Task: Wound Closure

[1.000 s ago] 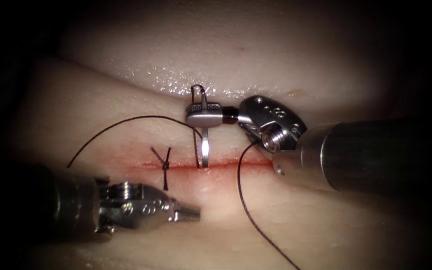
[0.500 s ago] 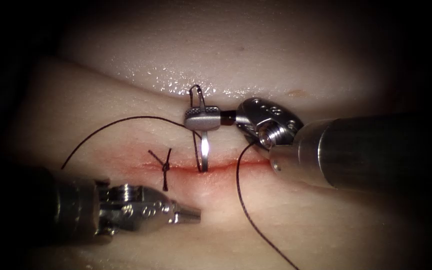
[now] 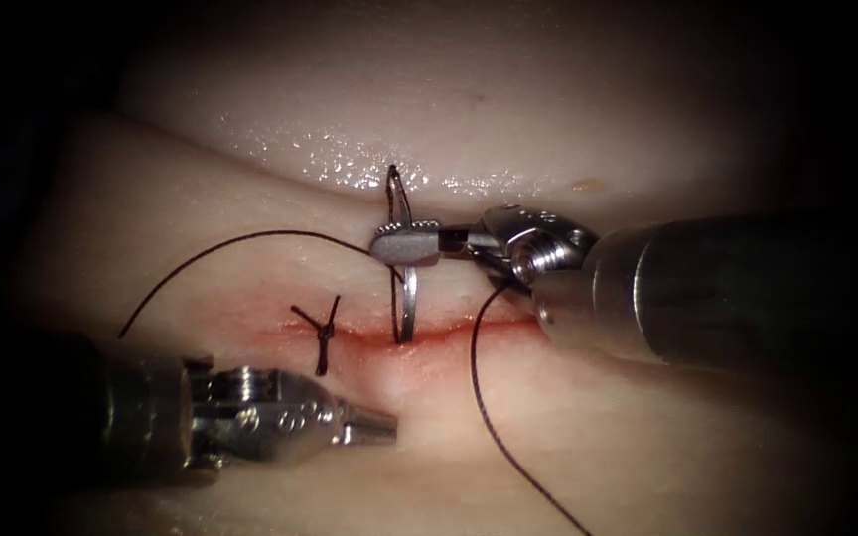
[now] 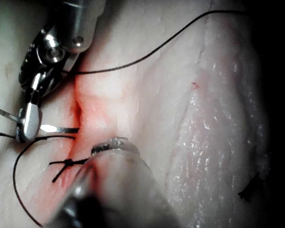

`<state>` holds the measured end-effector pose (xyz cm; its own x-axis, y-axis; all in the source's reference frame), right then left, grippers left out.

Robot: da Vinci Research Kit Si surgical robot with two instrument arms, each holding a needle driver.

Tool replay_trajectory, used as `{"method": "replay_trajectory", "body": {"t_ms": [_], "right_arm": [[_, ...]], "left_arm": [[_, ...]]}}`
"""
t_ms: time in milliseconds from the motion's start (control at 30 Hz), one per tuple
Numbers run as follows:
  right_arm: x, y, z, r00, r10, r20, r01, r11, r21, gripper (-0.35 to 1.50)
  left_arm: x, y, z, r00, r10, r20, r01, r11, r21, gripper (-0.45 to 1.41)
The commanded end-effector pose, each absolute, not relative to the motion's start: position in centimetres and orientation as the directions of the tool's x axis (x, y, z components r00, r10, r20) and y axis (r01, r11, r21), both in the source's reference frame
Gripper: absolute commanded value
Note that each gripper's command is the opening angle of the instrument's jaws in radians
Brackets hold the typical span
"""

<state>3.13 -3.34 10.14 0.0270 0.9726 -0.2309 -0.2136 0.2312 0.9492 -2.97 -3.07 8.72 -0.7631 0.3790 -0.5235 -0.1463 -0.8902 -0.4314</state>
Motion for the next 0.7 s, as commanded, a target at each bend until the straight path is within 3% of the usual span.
{"method": "replay_trajectory", "body": {"t_ms": [33,700], "right_arm": [[3.22,-3.32,10.17,0.022,0.976,-0.215,-0.201,0.215,0.956,-0.35],[3.29,-3.49,10.08,0.062,0.997,0.045,-0.07,-0.04,0.997,-0.35]], "left_arm": [[-3.03,-3.13,8.8,-0.763,0.379,-0.524,-0.146,-0.89,-0.432,-0.45],[-2.98,-3.18,8.86,-0.763,0.381,-0.522,-0.15,-0.89,-0.431,-0.45]]}}
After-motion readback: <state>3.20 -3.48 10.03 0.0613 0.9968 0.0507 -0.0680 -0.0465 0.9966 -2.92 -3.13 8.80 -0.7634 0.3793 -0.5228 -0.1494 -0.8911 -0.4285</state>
